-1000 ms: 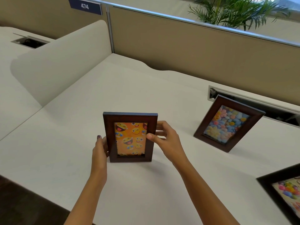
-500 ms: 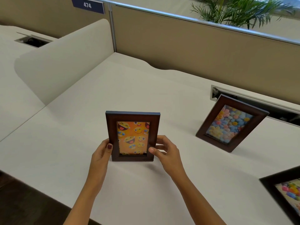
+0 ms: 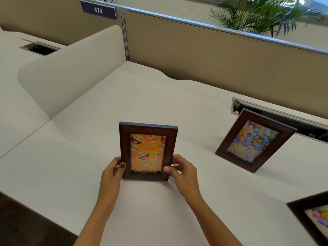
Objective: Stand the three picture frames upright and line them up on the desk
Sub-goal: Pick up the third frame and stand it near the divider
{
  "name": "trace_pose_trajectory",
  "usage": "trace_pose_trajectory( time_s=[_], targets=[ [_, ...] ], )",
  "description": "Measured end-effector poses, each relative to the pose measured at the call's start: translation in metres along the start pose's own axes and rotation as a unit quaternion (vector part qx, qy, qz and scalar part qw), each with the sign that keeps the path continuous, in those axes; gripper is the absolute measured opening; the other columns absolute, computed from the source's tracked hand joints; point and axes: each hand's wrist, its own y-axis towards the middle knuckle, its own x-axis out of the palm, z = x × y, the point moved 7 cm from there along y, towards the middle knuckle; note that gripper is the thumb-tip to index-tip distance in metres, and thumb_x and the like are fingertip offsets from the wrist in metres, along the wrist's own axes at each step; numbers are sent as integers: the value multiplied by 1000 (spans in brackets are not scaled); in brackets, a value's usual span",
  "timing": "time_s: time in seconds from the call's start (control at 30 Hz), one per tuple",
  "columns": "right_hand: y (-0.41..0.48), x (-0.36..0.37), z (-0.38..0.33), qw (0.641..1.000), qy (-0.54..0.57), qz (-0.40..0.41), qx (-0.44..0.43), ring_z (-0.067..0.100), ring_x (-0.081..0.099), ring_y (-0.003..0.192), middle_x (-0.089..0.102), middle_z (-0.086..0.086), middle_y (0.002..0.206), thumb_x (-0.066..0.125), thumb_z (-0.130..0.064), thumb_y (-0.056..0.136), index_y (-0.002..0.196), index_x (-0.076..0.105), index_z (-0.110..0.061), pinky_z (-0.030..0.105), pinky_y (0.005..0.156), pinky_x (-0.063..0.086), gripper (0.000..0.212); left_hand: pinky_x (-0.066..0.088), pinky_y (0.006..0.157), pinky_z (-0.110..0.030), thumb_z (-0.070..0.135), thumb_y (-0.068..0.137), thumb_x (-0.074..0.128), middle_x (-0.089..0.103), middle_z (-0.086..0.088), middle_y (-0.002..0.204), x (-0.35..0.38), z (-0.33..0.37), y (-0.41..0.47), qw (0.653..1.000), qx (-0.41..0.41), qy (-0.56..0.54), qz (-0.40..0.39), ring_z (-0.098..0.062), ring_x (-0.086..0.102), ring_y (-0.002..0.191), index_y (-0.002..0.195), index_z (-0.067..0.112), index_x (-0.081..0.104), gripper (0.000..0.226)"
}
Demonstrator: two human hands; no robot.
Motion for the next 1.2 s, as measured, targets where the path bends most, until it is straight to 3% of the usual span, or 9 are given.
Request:
trace_pose_trajectory(
  time_s=[0.17,0.33,0.5,0.63,0.83,0.97,1.07,1.2],
  targets=[
    [18,1,-10,1000,27,13,-11,13,68,84,70,-12,93,65,-12,83,93,63,-37,27,70,60,27,50,71,-8,19,96,43,68,2,104,1,13,30,1000,14,0,2,-4,64,95,112,20,60,23],
    [57,10,-31,998,54,30,-23,17,70,81,70,-7,93,68,-11,80,93,64,-35,33,69,61,27,48,80,-23,17,97,44,68,-5,107,-1,35,85,999,39,4,14,-16,64,97,116,15,60,26],
    [113,24,-51,995,65,65,-32,21,70,83,70,0,95,70,-12,79,100,66,-21,44,76,60,24,49,88,-34,12,97,41,66,-13,111,-2,59,159,997,66,18,22,-24,62,100,117,11,60,28],
    [169,42,-67,992,69,96,-39,21,70,84,68,1,96,70,-13,80,105,64,-15,46,77,59,25,47,97,-45,10,96,41,64,-18,117,-1,75,230,997,67,27,27,-33,59,108,120,3,58,30],
    [249,71,-79,991,52,112,-48,20,67,88,67,2,104,67,-17,85,112,61,-15,43,79,60,28,48,87,-31,7,97,37,63,-18,118,0,84,318,997,62,15,35,-26,59,102,121,1,57,31],
    [293,83,-82,988,44,136,-59,13,62,82,62,-6,95,67,-18,85,110,61,-15,33,79,59,26,48,92,-36,6,97,36,62,-18,118,0,85,363,998,59,1,37,-26,59,103,120,2,57,31],
    [321,92,-81,986,39,145,-67,10,60,81,66,-1,100,67,-19,85,111,61,-14,23,74,54,28,47,94,-38,6,97,36,62,-15,115,0,85,392,998,60,3,34,-23,59,100,119,5,58,31],
    [351,102,-76,988,36,132,-73,13,61,86,68,4,108,66,-21,85,114,60,-13,32,79,57,31,47,90,-35,7,98,36,61,-13,111,0,79,424,998,58,4,28,-22,57,97,121,3,57,31]
  ],
)
